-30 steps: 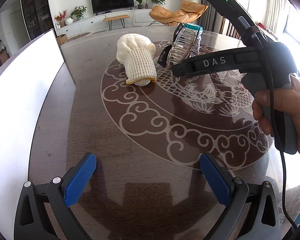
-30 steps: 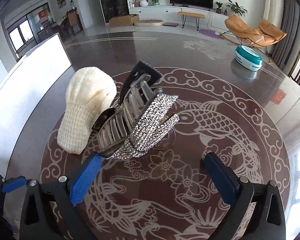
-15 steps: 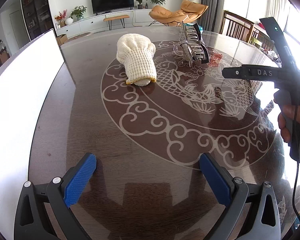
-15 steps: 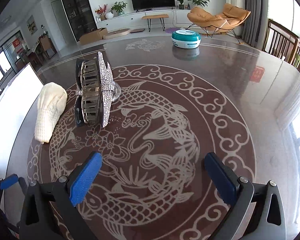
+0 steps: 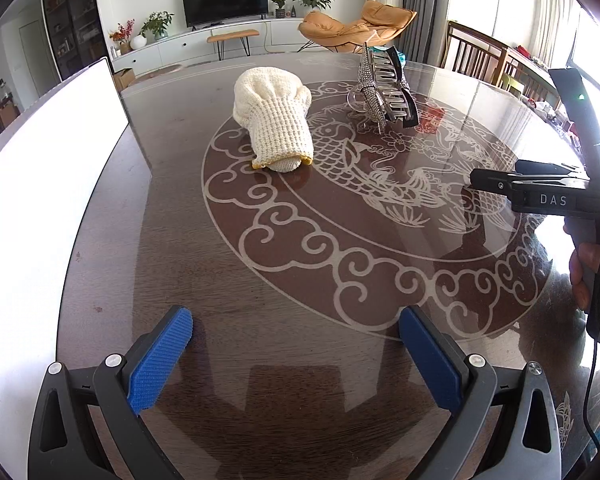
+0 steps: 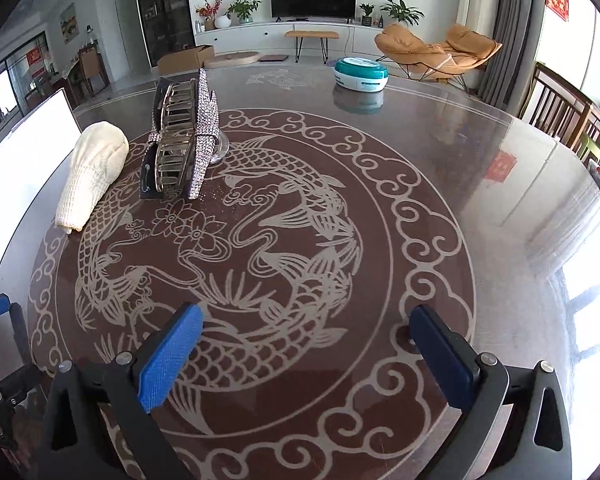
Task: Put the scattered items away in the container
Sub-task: 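Lower the open left gripper around the cream knit glove, then close the left gripper on the cream knit glove and lift it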
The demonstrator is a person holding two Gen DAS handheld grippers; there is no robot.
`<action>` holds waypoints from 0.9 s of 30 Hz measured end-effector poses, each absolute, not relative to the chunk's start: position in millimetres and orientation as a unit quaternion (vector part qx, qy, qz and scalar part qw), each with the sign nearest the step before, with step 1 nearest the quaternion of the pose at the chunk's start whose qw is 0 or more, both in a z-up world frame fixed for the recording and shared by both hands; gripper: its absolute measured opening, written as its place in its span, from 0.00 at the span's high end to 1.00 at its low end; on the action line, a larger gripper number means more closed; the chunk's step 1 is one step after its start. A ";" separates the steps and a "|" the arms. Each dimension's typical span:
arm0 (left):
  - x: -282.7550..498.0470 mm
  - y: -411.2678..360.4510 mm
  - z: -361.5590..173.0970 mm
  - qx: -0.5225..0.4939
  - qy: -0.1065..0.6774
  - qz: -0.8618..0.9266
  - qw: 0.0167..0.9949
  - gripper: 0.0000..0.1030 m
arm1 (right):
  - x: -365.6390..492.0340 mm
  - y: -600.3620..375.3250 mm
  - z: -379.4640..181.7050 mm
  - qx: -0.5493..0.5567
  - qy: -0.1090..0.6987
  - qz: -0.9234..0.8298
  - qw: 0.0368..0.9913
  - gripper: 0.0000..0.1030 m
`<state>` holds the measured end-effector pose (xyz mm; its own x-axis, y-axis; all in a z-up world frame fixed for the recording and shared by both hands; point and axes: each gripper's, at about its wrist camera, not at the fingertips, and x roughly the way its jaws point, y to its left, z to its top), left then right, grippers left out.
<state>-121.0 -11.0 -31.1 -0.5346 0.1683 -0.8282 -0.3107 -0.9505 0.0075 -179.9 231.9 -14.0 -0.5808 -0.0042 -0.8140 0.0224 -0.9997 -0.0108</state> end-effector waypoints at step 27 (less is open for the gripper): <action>-221.2 16.1 -30.9 -0.471 0.046 0.878 0.077 0.00 | -180.5 232.4 -13.8 0.458 0.010 -0.889 0.008 0.00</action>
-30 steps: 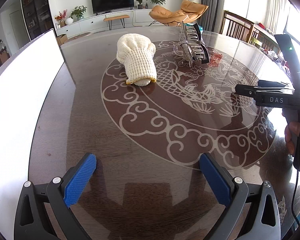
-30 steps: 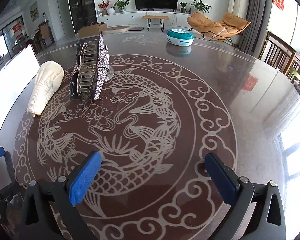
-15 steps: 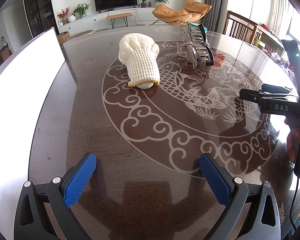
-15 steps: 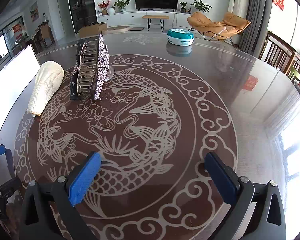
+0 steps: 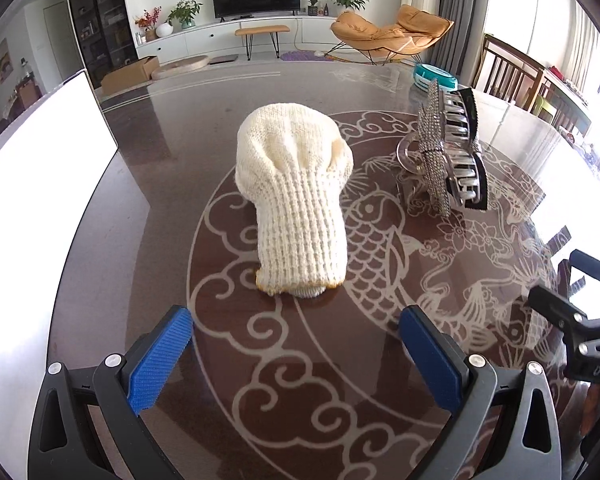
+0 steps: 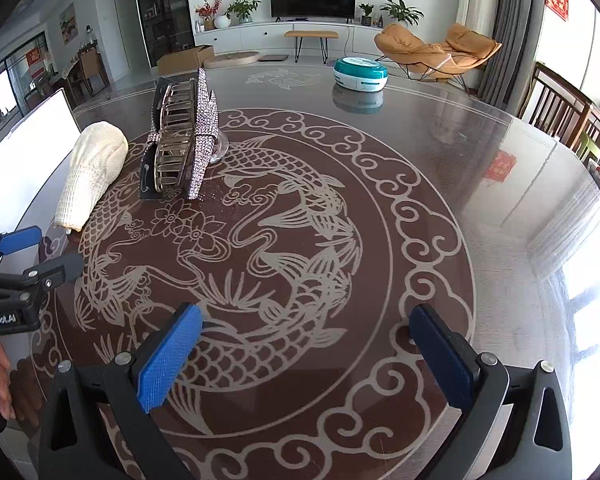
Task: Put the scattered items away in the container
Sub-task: 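Close the left gripper on the cream knit glove and lift it, then move the right gripper to the rhinestone claw clip while the left gripper holds the glove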
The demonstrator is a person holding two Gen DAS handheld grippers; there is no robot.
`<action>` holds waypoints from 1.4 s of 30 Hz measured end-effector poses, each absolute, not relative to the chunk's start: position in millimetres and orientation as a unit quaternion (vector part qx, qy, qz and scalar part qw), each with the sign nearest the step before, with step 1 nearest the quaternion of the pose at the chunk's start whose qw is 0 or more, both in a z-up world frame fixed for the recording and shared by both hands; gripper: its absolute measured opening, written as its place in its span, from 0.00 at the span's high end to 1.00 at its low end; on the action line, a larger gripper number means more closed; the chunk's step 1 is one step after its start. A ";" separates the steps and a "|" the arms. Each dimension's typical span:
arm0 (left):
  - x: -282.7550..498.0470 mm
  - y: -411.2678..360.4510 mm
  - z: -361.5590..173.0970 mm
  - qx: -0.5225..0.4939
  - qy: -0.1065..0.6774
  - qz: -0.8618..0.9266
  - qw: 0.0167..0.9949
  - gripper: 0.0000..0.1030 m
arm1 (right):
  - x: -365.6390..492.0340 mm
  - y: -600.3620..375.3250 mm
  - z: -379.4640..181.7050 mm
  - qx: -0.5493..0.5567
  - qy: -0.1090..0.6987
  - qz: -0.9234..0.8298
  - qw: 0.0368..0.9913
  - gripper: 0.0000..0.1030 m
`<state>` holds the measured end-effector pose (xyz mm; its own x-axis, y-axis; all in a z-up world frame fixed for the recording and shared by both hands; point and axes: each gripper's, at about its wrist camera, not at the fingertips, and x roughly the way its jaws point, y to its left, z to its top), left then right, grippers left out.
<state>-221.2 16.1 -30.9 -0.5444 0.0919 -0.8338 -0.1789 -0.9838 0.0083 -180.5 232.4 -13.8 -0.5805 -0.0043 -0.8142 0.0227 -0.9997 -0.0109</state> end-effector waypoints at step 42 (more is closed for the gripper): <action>-294.3 21.1 -24.3 -0.474 0.038 0.879 0.044 0.51 | -181.8 232.6 -14.0 0.458 0.010 -0.889 0.008 0.00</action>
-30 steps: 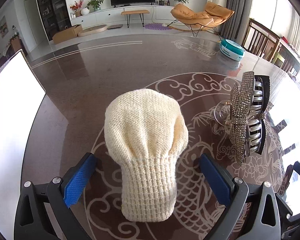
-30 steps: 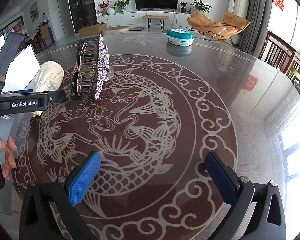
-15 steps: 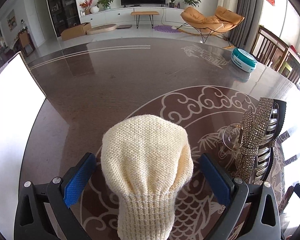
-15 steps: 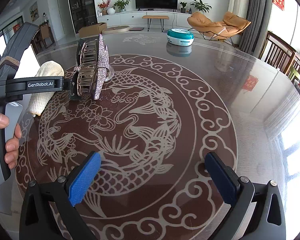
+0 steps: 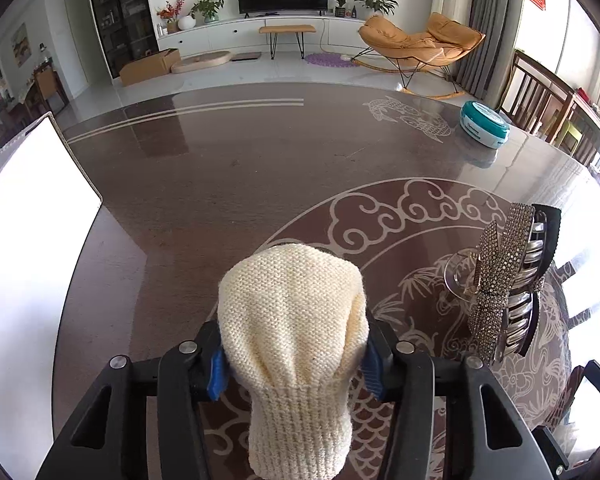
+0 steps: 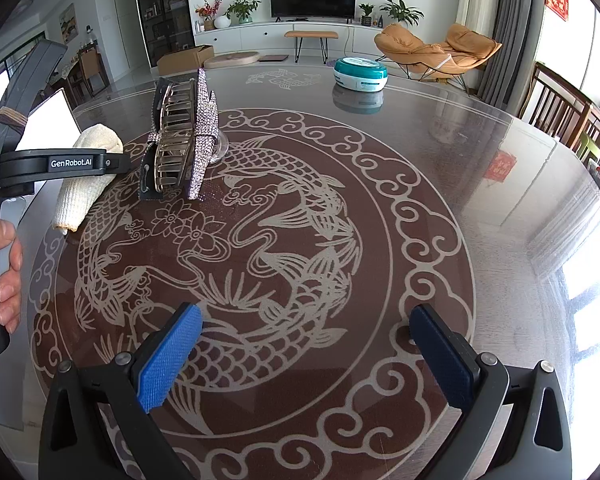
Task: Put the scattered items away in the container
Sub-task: 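Move the right gripper to the rhinestone claw clip while the left gripper holds the glove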
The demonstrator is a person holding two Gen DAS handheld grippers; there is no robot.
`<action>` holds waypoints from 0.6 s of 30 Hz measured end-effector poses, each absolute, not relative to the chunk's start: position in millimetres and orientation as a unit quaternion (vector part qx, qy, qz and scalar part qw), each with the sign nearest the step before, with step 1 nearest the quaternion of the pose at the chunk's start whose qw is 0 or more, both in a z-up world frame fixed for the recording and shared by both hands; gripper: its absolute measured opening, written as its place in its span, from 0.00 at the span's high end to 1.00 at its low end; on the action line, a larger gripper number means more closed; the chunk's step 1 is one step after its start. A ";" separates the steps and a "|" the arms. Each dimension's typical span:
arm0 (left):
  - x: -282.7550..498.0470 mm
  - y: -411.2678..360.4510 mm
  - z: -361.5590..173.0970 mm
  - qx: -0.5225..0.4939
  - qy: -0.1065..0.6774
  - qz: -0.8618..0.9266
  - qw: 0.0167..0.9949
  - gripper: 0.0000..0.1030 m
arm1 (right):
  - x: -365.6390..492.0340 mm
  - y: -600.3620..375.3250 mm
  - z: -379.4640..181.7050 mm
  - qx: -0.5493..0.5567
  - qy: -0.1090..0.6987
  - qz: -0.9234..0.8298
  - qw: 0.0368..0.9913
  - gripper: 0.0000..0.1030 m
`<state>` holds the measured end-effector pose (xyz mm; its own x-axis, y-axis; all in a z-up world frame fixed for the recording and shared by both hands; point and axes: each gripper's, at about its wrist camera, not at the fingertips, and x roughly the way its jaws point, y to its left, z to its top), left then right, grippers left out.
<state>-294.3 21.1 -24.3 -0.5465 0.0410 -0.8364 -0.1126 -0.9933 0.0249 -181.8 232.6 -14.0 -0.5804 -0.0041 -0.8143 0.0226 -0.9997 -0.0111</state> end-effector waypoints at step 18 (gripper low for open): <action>-152.9 -45.9 -29.8 -0.456 0.028 0.889 0.037 0.27 | -182.1 232.7 -14.0 0.458 0.010 -0.889 0.008 0.00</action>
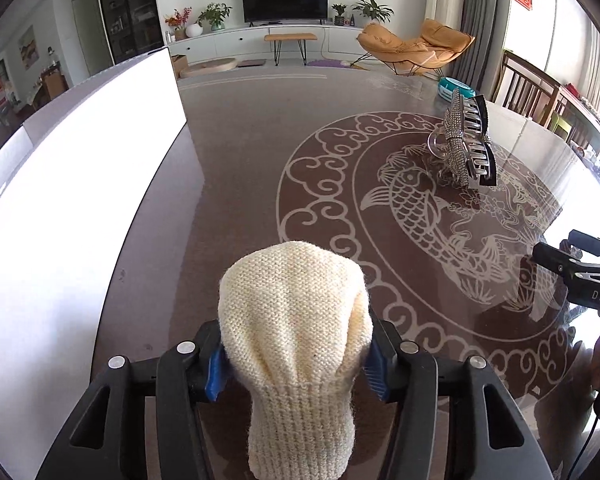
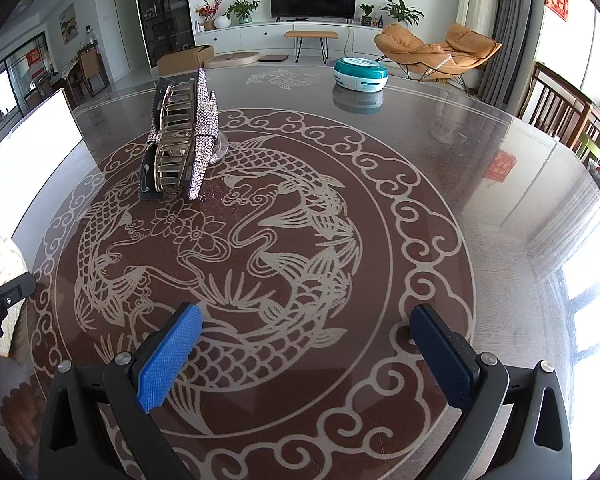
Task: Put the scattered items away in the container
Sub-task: 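Move the right gripper to the rhinestone claw clip while the left gripper holds the glove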
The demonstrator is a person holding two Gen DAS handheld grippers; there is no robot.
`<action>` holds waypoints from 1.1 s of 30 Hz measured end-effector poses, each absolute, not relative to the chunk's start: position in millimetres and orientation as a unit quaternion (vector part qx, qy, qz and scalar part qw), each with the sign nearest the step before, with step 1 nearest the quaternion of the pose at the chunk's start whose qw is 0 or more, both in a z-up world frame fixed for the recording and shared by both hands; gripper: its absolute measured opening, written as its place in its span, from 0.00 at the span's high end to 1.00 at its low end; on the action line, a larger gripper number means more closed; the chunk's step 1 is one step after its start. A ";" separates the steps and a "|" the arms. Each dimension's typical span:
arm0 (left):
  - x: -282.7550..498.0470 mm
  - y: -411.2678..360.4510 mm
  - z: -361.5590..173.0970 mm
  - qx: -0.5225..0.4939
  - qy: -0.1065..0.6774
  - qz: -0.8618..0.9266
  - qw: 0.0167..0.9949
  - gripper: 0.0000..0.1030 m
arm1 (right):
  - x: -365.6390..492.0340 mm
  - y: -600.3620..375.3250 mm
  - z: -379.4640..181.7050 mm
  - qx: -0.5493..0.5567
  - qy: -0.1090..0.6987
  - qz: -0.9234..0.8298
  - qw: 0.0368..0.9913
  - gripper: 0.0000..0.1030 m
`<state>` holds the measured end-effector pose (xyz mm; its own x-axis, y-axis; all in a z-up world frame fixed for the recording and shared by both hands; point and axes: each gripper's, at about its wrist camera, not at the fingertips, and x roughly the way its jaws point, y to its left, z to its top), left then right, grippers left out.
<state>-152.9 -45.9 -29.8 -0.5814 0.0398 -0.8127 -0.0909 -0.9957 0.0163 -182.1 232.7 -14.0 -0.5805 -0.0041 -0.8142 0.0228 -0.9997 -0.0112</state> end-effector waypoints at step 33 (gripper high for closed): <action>-155.2 -51.0 -36.6 -0.471 0.015 0.882 0.024 0.00 | -182.5 232.9 -14.1 0.458 0.010 -0.889 0.008 0.00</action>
<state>-155.2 -51.0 -36.6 -0.5554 0.0285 -0.8311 -0.0560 -0.9984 0.0032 -182.5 232.9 -14.1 -0.5804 -0.0042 -0.8143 0.0228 -0.9997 -0.0110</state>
